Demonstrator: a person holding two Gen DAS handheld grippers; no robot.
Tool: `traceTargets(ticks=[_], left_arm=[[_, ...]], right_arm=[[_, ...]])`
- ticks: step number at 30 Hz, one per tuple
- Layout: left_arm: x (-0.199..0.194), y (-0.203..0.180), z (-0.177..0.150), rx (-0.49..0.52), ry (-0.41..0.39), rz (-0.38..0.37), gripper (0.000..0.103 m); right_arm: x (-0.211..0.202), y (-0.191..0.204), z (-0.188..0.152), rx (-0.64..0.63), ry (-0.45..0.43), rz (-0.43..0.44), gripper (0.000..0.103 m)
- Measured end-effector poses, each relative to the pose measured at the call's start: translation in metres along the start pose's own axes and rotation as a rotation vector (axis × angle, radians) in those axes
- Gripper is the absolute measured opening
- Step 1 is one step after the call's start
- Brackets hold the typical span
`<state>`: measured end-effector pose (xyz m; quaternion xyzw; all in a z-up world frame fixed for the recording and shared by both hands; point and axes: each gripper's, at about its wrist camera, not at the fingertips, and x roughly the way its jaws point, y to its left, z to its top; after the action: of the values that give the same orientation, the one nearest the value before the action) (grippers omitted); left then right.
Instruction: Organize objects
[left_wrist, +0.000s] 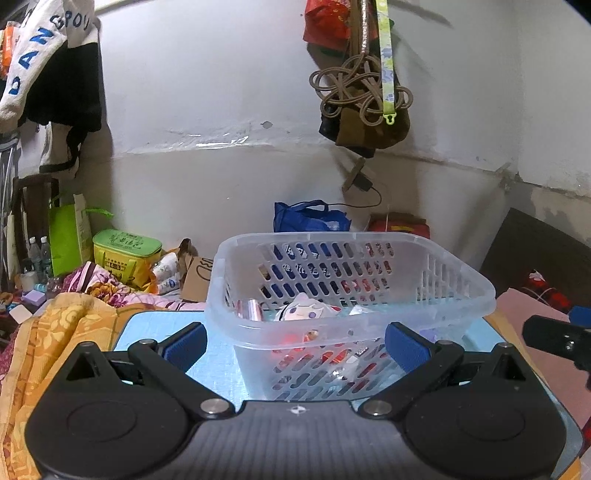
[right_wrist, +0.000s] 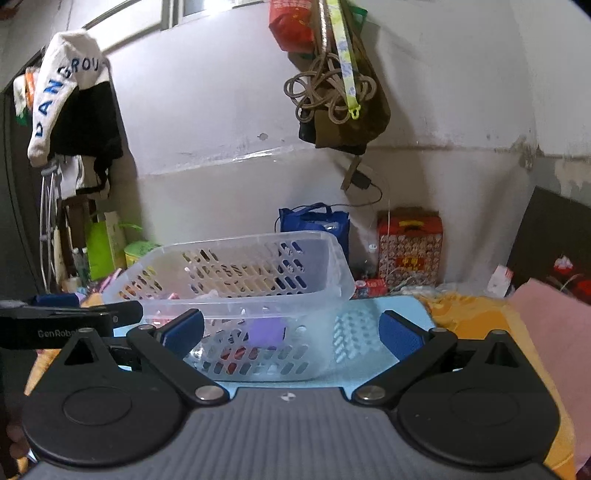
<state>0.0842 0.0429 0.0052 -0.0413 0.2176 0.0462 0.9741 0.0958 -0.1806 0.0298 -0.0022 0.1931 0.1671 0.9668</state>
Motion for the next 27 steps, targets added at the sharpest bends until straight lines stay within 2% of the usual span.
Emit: traceTargets(ticks=[8, 27], left_arm=[[-0.002, -0.002, -0.001, 0.013, -0.006, 0.001, 0.103], [-0.004, 0.0, -0.001, 0.005, -0.006, -0.017, 0.103]], right_arm=[[-0.005, 0.013, -0.003, -0.075, -0.03, -0.033, 0.103], [-0.006, 0.013, -0.003, -0.072, -0.033, -0.047, 0.103]])
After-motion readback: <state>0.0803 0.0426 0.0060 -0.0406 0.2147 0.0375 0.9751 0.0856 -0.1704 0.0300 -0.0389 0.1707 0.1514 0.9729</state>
